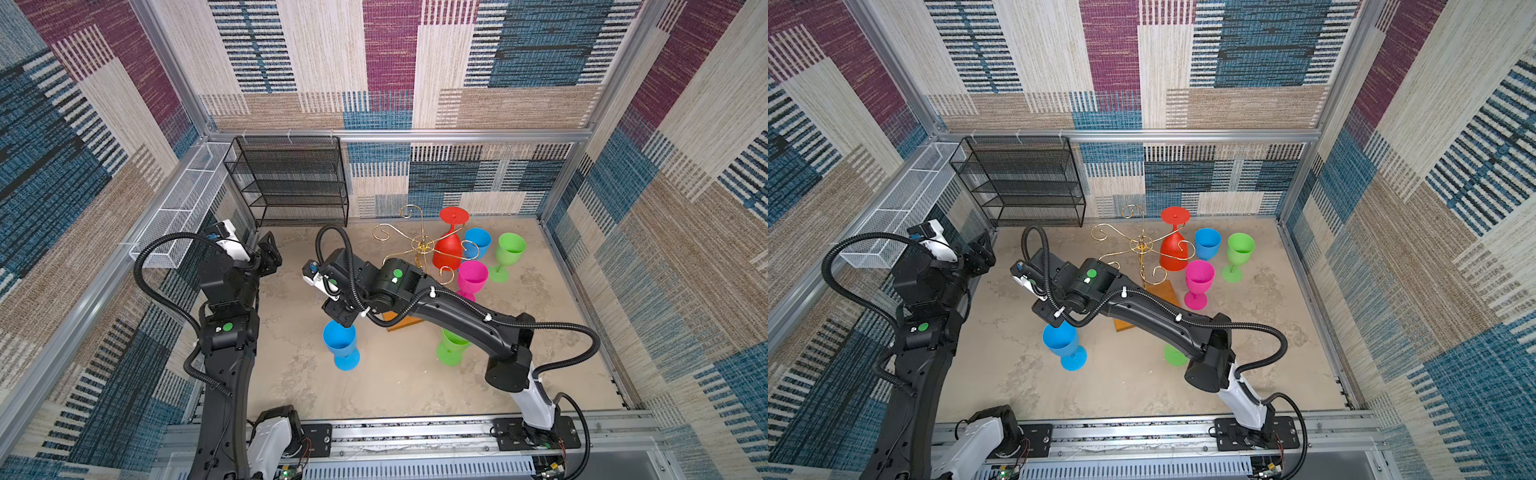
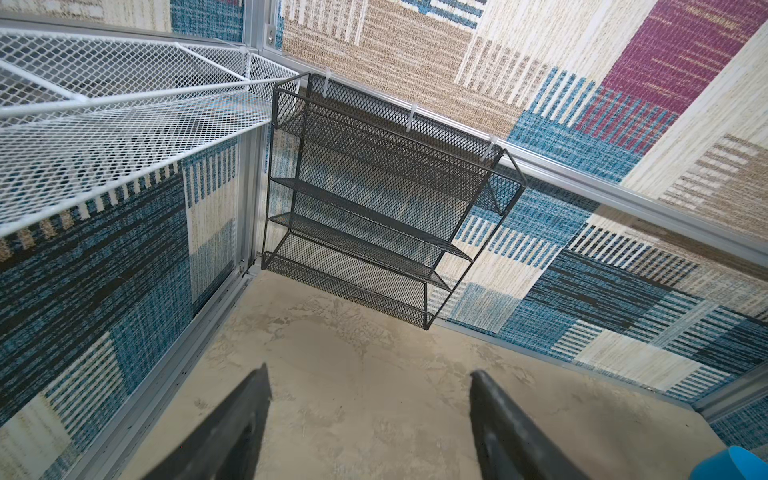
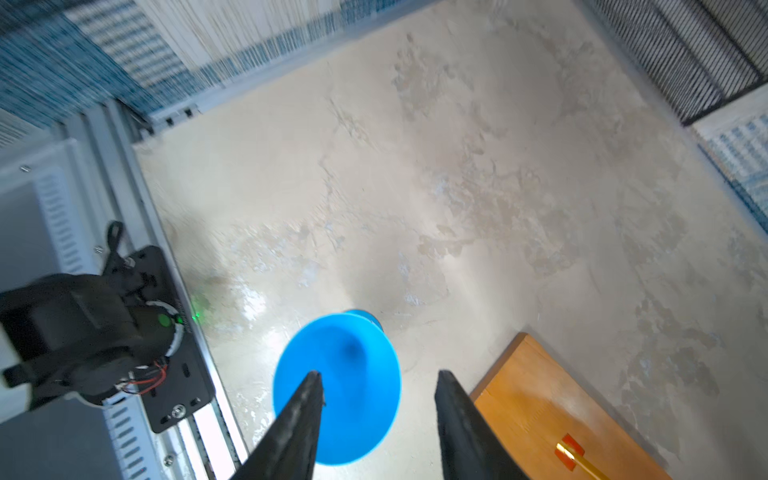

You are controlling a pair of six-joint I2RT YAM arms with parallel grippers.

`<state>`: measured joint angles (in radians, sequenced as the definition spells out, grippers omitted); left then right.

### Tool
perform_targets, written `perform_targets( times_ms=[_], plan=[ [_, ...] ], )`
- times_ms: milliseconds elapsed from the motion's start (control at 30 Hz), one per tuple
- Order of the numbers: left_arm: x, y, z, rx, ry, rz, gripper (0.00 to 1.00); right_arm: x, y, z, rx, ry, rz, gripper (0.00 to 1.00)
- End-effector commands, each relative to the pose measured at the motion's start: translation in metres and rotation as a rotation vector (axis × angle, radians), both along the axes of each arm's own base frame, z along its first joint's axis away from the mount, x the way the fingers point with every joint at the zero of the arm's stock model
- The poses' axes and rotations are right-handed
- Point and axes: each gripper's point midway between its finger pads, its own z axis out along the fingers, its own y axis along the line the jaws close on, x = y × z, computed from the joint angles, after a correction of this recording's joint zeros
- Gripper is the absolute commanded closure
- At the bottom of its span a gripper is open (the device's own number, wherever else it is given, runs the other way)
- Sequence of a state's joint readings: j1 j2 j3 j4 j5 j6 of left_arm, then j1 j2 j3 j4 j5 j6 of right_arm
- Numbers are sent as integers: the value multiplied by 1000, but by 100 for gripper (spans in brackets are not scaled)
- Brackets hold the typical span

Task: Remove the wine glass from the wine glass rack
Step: 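Open the right gripper and lift it off the blue glass, then move the right gripper to the red glass foot on the rack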

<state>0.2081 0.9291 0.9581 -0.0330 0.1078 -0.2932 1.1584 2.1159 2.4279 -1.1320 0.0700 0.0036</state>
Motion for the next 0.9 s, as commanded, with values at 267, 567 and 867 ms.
perform_targets(
  times_ms=[267, 567, 867],
  plan=[
    [1, -3, 16, -14, -61, -17, 22, 23, -38, 175, 518, -85, 47, 47],
    [2, -11, 23, -21, -83, -65, 22, 105, -161, 208, 617, -150, -224, 45],
    [4, -36, 42, -9, -159, -213, 22, 155, -305, 172, 757, -96, -511, 44]
  ],
)
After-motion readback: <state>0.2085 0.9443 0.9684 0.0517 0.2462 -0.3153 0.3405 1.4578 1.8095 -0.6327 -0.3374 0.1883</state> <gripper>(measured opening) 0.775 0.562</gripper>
